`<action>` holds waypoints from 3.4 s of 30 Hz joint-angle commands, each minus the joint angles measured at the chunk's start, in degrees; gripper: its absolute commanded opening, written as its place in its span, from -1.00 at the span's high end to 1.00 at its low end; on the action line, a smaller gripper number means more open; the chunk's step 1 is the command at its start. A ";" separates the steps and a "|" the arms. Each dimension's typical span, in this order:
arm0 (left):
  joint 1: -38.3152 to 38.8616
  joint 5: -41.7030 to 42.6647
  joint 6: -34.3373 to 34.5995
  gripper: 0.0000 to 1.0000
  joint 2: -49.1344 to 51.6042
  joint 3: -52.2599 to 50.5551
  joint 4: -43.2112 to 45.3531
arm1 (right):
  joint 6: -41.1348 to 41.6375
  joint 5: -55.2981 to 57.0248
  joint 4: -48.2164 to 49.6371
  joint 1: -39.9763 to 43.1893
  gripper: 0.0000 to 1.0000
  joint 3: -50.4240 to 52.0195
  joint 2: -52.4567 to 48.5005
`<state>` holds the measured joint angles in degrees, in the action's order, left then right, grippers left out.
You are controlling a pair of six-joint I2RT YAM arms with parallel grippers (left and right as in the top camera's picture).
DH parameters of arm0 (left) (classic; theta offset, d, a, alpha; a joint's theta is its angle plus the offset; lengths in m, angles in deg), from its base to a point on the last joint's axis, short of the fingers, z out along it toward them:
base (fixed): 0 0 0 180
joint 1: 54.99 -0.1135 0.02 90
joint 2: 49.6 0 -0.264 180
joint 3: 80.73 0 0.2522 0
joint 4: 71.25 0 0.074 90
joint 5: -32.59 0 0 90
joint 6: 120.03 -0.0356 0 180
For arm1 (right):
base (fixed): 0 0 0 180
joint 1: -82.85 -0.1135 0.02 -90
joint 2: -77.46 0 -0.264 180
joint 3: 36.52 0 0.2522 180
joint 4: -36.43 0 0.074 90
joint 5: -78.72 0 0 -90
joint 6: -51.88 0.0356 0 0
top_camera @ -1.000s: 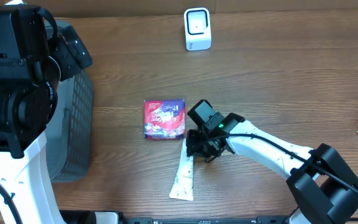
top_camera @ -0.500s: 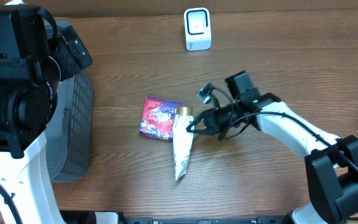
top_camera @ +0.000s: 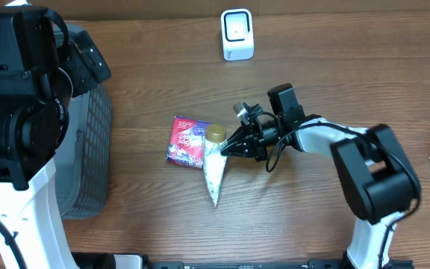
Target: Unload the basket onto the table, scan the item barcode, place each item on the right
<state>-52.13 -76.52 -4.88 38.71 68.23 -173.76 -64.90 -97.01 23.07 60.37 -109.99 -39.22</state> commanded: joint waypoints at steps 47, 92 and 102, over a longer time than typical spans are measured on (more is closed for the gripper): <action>-0.26 -0.76 0.61 -1.00 0.31 0.28 0.07 | 34.60 71.25 -38.51 -9.31 -1.00 -14.16 -2.38; -0.26 -0.76 0.61 -0.99 0.39 0.28 0.07 | 43.56 71.34 -41.83 -10.47 -1.00 -14.40 4.24; -0.26 -0.76 0.61 -1.00 0.39 0.28 0.07 | 45.07 69.79 -41.51 -11.15 -0.65 -14.40 1.40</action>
<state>-52.13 -76.52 -4.88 38.71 68.23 -173.79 -20.77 -27.79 -18.50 49.86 -124.89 -36.34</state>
